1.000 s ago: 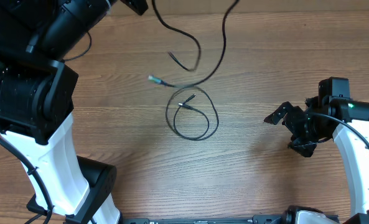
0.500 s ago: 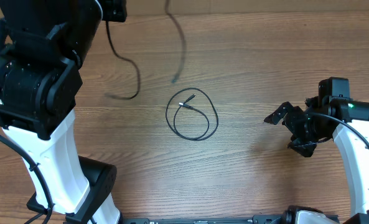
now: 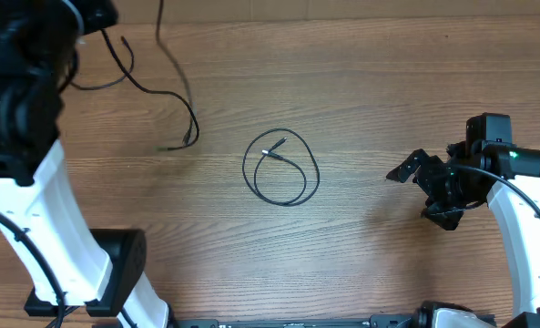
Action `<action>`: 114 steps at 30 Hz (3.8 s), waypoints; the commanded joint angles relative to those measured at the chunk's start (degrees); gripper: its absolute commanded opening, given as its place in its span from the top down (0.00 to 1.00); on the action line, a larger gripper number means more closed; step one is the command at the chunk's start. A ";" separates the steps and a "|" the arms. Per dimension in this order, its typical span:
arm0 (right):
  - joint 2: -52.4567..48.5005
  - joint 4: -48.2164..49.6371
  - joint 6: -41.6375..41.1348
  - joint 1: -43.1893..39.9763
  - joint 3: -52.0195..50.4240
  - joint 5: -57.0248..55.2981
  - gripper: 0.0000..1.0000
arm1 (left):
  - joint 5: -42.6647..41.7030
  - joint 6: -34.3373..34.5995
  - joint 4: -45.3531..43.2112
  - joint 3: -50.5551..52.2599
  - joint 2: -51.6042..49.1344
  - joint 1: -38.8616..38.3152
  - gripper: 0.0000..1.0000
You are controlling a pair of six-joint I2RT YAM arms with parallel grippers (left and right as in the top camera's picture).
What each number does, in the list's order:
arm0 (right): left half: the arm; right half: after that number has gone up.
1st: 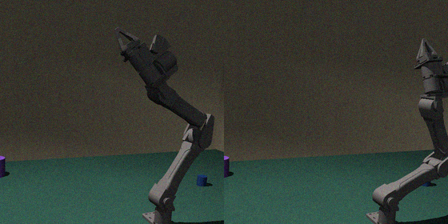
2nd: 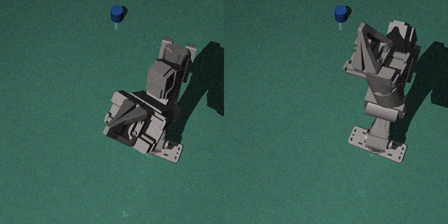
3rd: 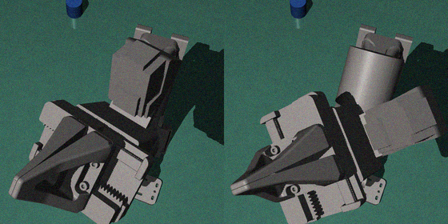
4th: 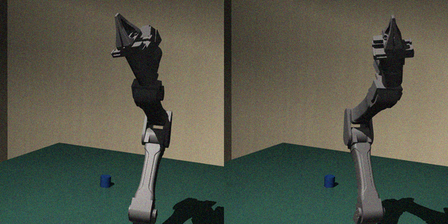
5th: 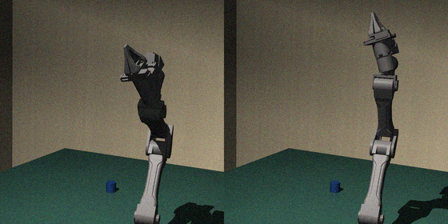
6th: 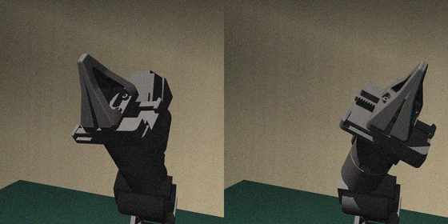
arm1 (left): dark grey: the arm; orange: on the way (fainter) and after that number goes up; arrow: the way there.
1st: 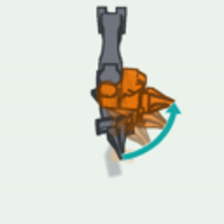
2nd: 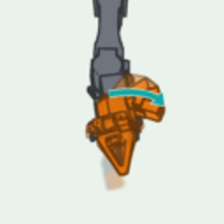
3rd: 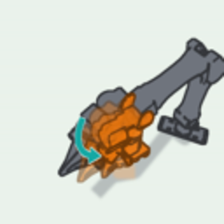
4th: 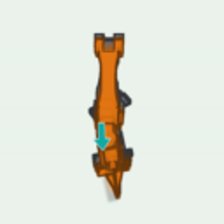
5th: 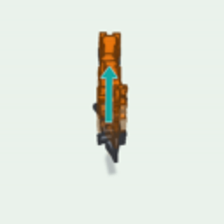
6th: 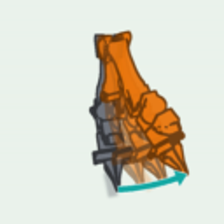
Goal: Untangle cables
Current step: 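Drag the held cable to the far left and lay it down, then release the cable and move the left gripper back up-left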
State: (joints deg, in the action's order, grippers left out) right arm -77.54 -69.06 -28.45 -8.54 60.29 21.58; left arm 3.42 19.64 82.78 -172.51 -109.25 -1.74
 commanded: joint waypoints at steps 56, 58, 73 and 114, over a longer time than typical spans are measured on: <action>0.04 1.90 0.39 -0.17 -0.48 -0.55 0.00 | 1.55 3.15 8.63 0.35 -34.82 38.14 0.96; 0.04 1.90 0.39 -0.17 -0.48 -0.55 0.00 | 3.02 3.10 8.41 0.35 -35.85 38.16 0.96; 0.04 2.47 0.39 -0.17 -0.48 -0.57 0.00 | 13.66 9.18 8.37 0.70 -43.25 42.99 0.85; 0.04 2.91 0.39 -0.17 -0.48 -0.52 0.00 | -11.76 1.18 -8.26 20.92 -43.28 13.97 0.21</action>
State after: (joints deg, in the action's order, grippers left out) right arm -77.54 -66.17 -28.45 -8.54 60.29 21.58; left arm -10.76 19.64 76.36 -154.67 -152.18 13.43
